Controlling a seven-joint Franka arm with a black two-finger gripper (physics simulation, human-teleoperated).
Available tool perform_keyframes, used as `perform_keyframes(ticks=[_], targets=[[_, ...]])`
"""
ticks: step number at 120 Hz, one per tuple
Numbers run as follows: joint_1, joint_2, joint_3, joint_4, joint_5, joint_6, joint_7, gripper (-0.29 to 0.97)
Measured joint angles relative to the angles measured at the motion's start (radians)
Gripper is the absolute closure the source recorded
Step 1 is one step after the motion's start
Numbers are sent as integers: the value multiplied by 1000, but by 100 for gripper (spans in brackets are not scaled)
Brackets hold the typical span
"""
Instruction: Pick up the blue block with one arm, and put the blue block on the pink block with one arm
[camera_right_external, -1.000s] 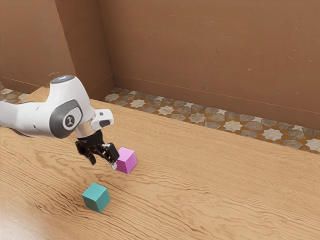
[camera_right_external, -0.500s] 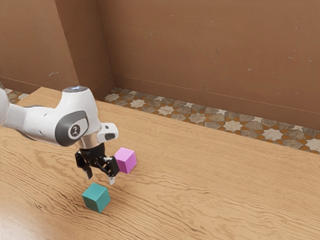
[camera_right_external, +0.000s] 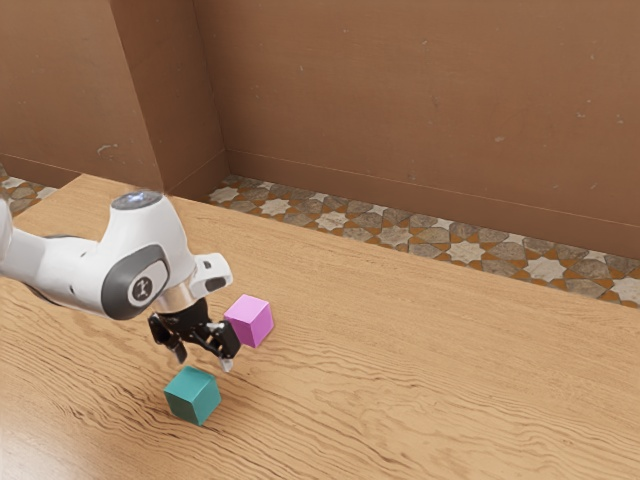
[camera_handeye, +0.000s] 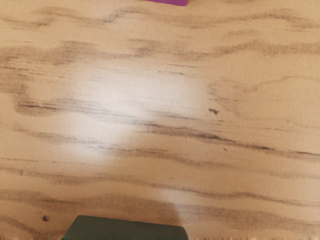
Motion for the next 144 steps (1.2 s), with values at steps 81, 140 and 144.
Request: perform_keyframes(ticks=[81, 140, 144], targets=[[2, -43, -4, -84, -7, 34, 0, 0], [11, -41, -2, -109, -6, -24, 17, 0], [11, -34, -2, -107, -6, -20, 18, 0]])
